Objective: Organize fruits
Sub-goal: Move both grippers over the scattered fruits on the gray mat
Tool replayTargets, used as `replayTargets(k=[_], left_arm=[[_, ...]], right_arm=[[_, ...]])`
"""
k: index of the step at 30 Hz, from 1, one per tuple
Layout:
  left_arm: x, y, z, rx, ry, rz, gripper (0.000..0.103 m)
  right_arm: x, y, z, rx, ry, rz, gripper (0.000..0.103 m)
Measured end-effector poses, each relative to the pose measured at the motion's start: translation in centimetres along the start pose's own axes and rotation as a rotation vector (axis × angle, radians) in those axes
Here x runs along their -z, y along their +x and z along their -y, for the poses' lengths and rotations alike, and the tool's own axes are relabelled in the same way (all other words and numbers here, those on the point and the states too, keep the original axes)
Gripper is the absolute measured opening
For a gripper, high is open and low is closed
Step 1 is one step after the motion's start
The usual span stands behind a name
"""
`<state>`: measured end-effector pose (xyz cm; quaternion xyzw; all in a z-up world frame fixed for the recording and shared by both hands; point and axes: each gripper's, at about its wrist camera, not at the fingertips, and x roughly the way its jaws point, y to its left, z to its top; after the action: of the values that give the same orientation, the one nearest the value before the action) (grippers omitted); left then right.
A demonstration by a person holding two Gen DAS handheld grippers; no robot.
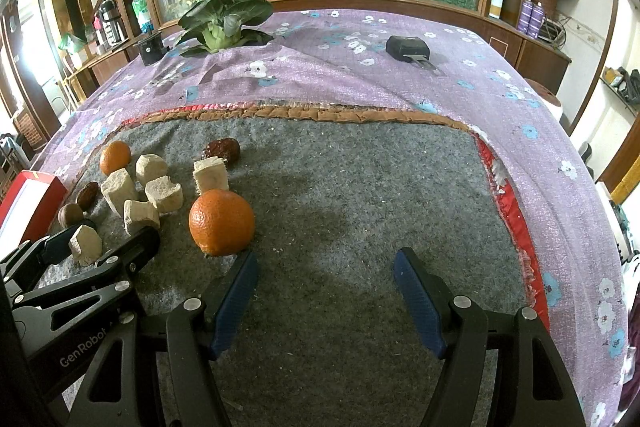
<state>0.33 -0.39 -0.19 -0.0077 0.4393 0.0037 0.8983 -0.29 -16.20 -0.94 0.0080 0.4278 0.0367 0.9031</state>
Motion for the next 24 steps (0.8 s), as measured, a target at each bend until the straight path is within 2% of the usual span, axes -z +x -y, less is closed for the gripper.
replayTargets(k=[17, 24], left_arm=[[0.0, 0.0, 0.0, 0.000, 0.004, -0.002, 0.076], [0.2, -0.9, -1.0, 0.076, 0.044, -0.045, 0.076]], right_arm=[[-0.1, 0.0, -0.1, -0.001, 0.000, -0.001, 0.071], [0.0, -0.2, 0.1, -0.023, -0.038, -0.011, 0.073]])
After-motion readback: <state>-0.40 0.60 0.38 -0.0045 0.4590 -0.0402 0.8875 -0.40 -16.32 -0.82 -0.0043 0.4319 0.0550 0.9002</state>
